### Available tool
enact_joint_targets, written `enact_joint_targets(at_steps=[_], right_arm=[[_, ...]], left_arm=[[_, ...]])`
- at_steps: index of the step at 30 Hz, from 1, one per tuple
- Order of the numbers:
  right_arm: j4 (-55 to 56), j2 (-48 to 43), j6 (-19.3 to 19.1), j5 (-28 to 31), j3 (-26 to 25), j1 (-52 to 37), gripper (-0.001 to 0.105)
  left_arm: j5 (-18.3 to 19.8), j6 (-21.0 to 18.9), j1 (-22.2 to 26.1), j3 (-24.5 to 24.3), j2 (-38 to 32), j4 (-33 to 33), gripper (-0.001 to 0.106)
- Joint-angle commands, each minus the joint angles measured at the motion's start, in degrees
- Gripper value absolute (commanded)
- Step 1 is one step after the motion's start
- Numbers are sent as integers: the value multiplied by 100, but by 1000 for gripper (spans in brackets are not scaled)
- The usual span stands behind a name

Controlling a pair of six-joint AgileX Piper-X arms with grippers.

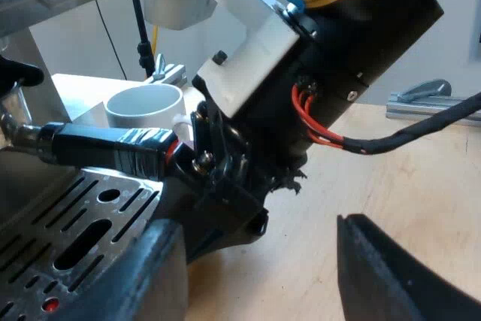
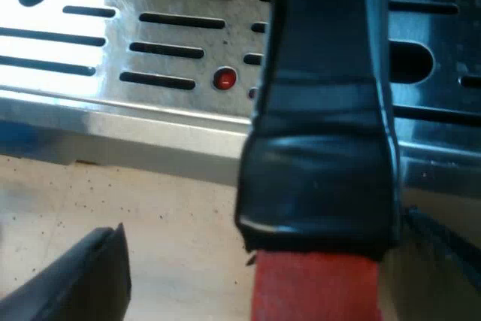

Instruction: Grind coffee beans and then tamp

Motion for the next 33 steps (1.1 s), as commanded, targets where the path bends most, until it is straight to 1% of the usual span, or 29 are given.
enact_joint_targets(at_steps=[1,3,5,6,8,12,16,19,21,33], right_arm=[[-3,3,-97,16,4,-18,71],[-3,3,-97,16,4,-18,70],[-3,3,-97,16,4,-18,60],[7,3,-97,16,4,-18,58],[26,3,-97,34,4,-18,52],[26,3,-97,34,4,-18,47],[26,3,-142,34,4,-18,29],[26,3,-142,34,4,-18,20],[26,3,-142,34,4,-18,1],[-22,3,-142,34,4,1,0]], left_arm=[[29,-67,-24,3,-7,60,48],[29,-67,-24,3,-7,77,48],[29,-67,-24,3,-7,76,48],[29,-67,-24,3,-7,76,48],[29,-67,-24,3,-7,76,48],[29,-67,-24,3,-7,76,48],[29,-67,-24,3,-7,76,48],[29,-67,-24,3,-7,76,48],[29,-67,-24,3,-7,76,48],[29,-67,-24,3,-7,76,48]])
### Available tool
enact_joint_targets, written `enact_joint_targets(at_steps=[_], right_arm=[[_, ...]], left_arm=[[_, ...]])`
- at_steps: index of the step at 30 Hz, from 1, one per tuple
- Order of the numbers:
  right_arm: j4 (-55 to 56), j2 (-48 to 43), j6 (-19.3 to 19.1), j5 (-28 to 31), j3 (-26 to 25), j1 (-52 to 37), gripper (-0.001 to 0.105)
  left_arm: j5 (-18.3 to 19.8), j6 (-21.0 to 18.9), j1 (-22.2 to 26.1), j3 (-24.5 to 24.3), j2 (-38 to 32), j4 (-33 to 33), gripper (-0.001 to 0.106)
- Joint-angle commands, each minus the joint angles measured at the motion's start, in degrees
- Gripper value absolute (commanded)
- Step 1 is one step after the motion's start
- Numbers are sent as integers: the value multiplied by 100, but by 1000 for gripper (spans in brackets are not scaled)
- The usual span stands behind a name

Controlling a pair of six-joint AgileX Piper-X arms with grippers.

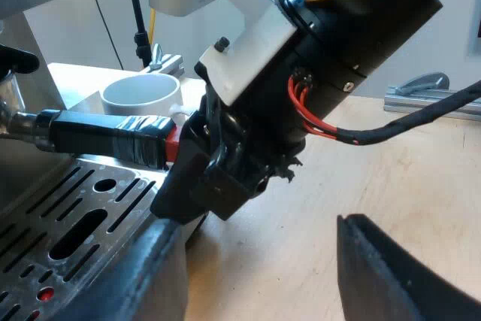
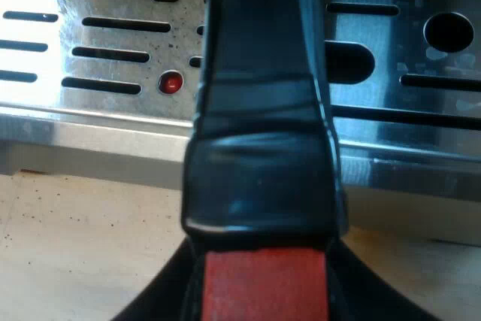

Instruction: Grind coffee beans and then tamp

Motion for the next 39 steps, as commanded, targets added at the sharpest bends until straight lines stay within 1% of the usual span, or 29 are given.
enact_joint_targets(at_steps=[1,5,11,12,13,20,23,26,28,30,31,39], right_arm=[[-148,3,-149,-206,-32,27,0],[-100,-44,-149,-291,-32,142,0],[-99,-54,-149,-198,-32,351,0],[-99,-54,-135,-98,-32,392,0],[-99,-54,-96,-14,-32,429,0],[-6,-54,161,21,-32,587,0],[-7,-54,186,62,-32,702,0],[107,-89,222,296,-32,844,0],[307,-142,342,654,-32,968,0],[482,-196,459,757,-32,1029,0],[567,-228,511,746,-32,1045,0],[702,-436,516,798,-32,1226,0]], left_arm=[[29,-67,-24,3,-7,-13,48],[29,-67,-24,3,-7,-13,48],[29,-67,-24,3,-7,-13,48],[29,-67,-24,3,-7,-13,48],[29,-67,-24,3,-7,-13,48],[29,-67,-24,3,-7,31,48],[29,-67,-24,3,-7,31,48],[29,-67,-24,3,-7,31,48],[29,-67,-24,3,-7,31,48],[29,-67,-24,3,-7,31,48],[29,-67,-24,3,-7,31,48],[29,-67,-24,-41,-7,31,48]])
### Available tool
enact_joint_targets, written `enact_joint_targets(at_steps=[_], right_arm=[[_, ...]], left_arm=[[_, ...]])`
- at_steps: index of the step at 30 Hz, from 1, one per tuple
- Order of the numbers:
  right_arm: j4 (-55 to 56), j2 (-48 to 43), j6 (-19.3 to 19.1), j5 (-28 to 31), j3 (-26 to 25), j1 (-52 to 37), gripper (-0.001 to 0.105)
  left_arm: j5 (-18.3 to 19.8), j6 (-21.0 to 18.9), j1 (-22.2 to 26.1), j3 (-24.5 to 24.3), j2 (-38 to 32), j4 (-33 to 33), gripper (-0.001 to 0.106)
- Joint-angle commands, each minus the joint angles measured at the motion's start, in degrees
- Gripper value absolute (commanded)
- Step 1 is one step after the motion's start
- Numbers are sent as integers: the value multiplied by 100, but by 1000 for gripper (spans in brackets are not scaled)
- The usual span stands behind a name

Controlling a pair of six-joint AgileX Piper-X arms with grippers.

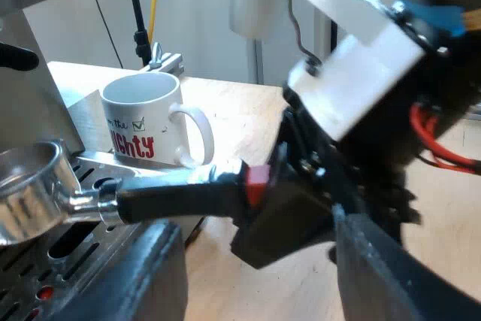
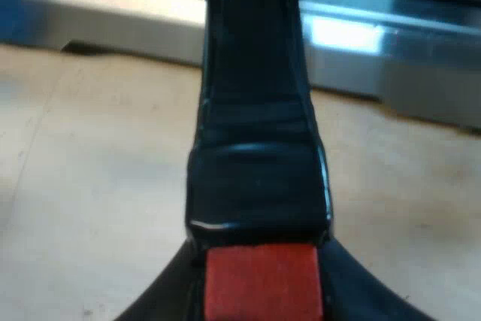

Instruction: Grind coffee beans and then tamp

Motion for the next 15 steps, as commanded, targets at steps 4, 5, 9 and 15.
enact_joint_targets(at_steps=[4,5,9,15], right_arm=[[-33,-263,-46,273,-66,123,0],[60,-302,-35,351,-66,129,0],[318,-509,-11,379,-66,235,0],[743,-925,-11,424,-30,510,0]], left_arm=[[29,-281,-24,-149,-61,17,48],[29,-345,-24,-177,-80,17,48],[-34,-441,-24,-322,-348,491,48],[-470,-409,-24,-576,-968,1778,48]])
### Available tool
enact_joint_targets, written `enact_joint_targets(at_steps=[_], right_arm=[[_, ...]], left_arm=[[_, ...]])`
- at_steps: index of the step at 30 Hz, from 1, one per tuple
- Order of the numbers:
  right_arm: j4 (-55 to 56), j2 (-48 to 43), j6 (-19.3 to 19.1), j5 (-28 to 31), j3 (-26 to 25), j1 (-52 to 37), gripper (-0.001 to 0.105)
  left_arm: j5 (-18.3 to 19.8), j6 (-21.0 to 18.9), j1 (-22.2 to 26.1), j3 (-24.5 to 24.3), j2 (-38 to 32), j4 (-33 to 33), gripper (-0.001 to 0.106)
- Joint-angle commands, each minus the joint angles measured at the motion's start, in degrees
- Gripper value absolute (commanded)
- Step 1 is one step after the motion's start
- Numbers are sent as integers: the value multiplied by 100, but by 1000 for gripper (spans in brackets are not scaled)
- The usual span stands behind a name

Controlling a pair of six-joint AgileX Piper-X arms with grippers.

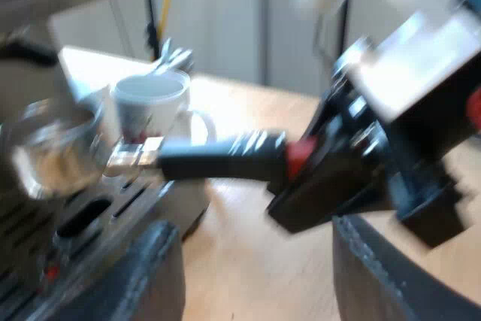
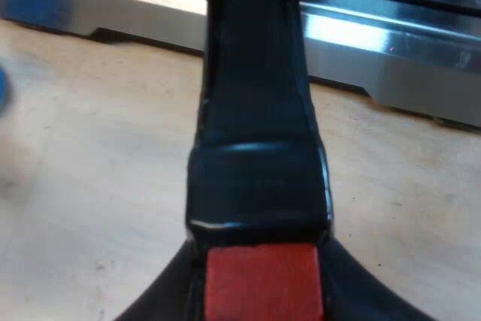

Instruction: Grind coffee beans and then tamp

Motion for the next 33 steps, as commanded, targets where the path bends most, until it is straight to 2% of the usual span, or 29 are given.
enact_joint_targets(at_steps=[1,4,7,8,9,12,17,19,21,24,33], right_arm=[[118,-280,-21,239,-30,150,0],[301,-448,-21,239,-30,328,0],[498,-605,-21,253,-30,549,0],[518,-621,-21,253,-17,586,0],[569,-668,-55,236,-11,649,0],[759,-754,-66,237,-11,787,0],[803,-818,-216,181,157,810,0],[620,-835,-467,129,289,810,0],[234,-834,-757,-165,529,810,0],[-133,-834,-829,-350,795,781,0],[-1081,-834,-908,-369,1658,781,0]], left_arm=[[-135,-11,-24,-152,-255,463,48],[-207,3,-24,-306,-508,908,48],[-748,107,-24,-663,-812,1742,48],[-825,110,-24,-730,-843,1893,48],[-1112,133,-24,-891,-889,2290,48],[-1523,133,-24,-1198,-888,2962,48],[-1591,133,-24,-1343,-888,3658,48],[-1634,133,-24,-1354,-888,3730,48],[-1633,133,-24,-1350,-888,3728,48],[-1633,133,-24,-1350,-888,3728,48],[-1633,133,-24,-1350,-719,3728,48]])
